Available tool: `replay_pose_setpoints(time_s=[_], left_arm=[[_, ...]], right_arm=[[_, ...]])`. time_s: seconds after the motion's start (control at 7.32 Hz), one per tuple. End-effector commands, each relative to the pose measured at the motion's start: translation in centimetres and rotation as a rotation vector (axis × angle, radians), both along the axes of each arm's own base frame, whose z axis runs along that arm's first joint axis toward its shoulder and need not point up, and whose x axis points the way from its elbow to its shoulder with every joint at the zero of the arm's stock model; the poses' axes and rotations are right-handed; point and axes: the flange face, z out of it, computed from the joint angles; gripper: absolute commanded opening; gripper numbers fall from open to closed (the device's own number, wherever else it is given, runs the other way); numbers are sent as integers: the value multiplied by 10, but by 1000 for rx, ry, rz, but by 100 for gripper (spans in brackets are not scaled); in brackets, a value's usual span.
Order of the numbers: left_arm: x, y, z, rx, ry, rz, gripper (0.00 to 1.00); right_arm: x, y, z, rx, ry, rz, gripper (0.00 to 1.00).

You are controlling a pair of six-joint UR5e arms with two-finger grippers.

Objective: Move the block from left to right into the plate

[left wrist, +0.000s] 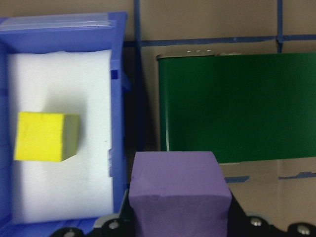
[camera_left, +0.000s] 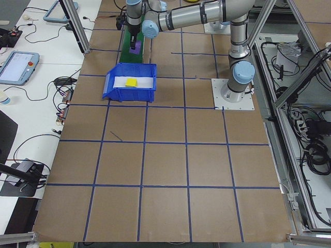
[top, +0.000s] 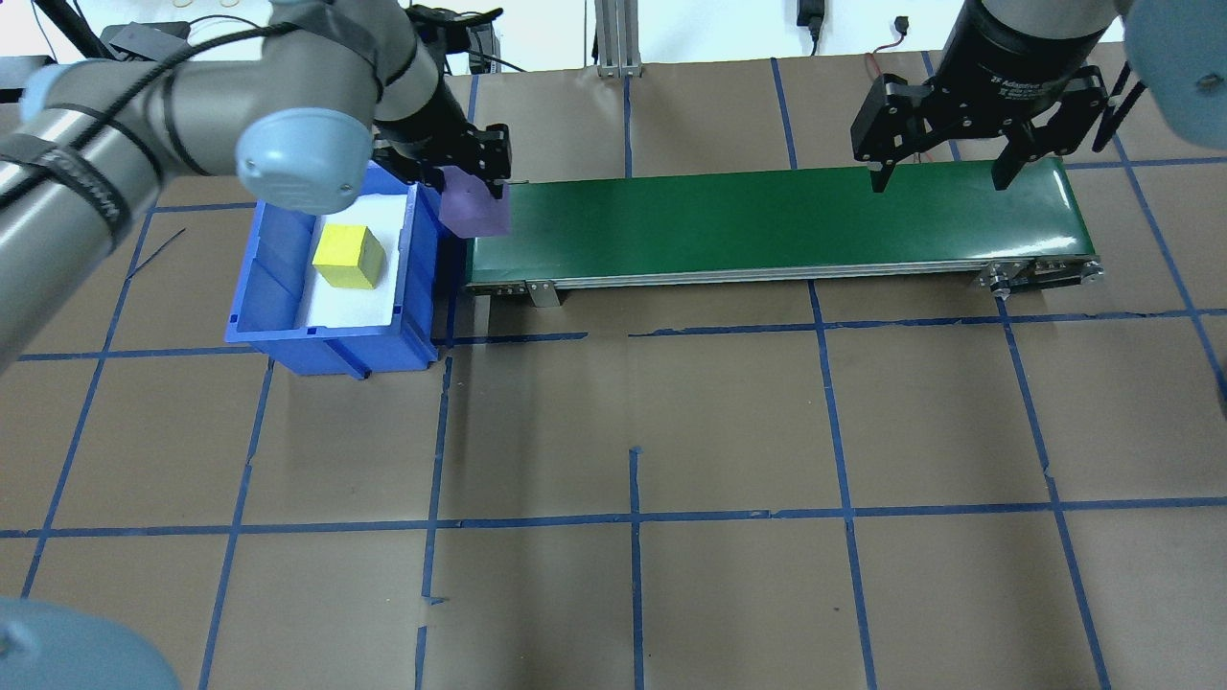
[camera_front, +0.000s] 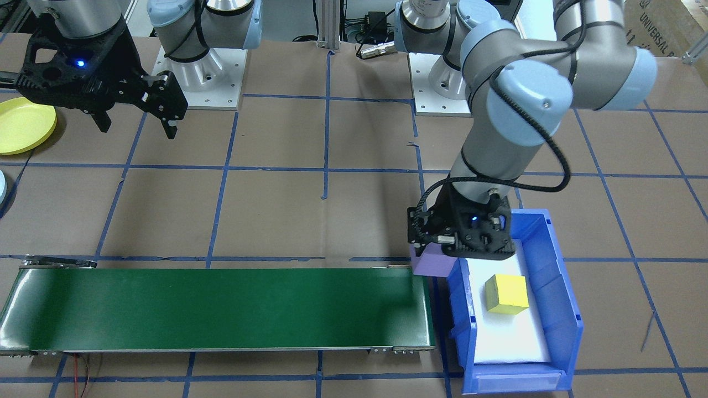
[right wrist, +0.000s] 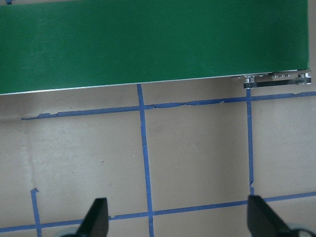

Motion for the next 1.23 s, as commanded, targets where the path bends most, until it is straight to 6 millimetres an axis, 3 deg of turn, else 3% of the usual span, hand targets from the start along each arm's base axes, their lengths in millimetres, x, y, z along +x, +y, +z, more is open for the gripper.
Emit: replay_pose_setpoints(time_s=[0.0, 0.14, 0.27, 0.41, 0.55, 0.68, 0.82, 0.96, 1.09], left_arm=[[-25, -16, -46, -24, 33, -26, 13], [-25, -16, -50, -16, 30, -19, 73], [-24, -17, -55, -3, 32, 3, 100], [-23, -19, -51, -14, 19, -2, 100], [-15, -22, -33, -47, -2, 4, 100], [10, -26, -19, -69, -41, 30, 100], [72, -35, 6, -101, -51, 77, 100], [153, -38, 14, -66, -69, 69, 100], [196, -39, 9, -57, -61, 59, 100]], right_arm=[[13, 1, -8, 24, -52, 18, 100], [12, 1, -8, 24, -52, 17, 100], [12, 2, -9, 36, -52, 16, 100], [11, 1, -11, 39, -54, 13, 100], [6, 0, -12, 42, -54, 6, 100], [6, -1, -12, 42, -54, 6, 100], [3, -2, -12, 42, -54, 0, 100], [3, -2, -13, 43, -54, -2, 100], [3, -1, -16, 59, -68, -5, 100]])
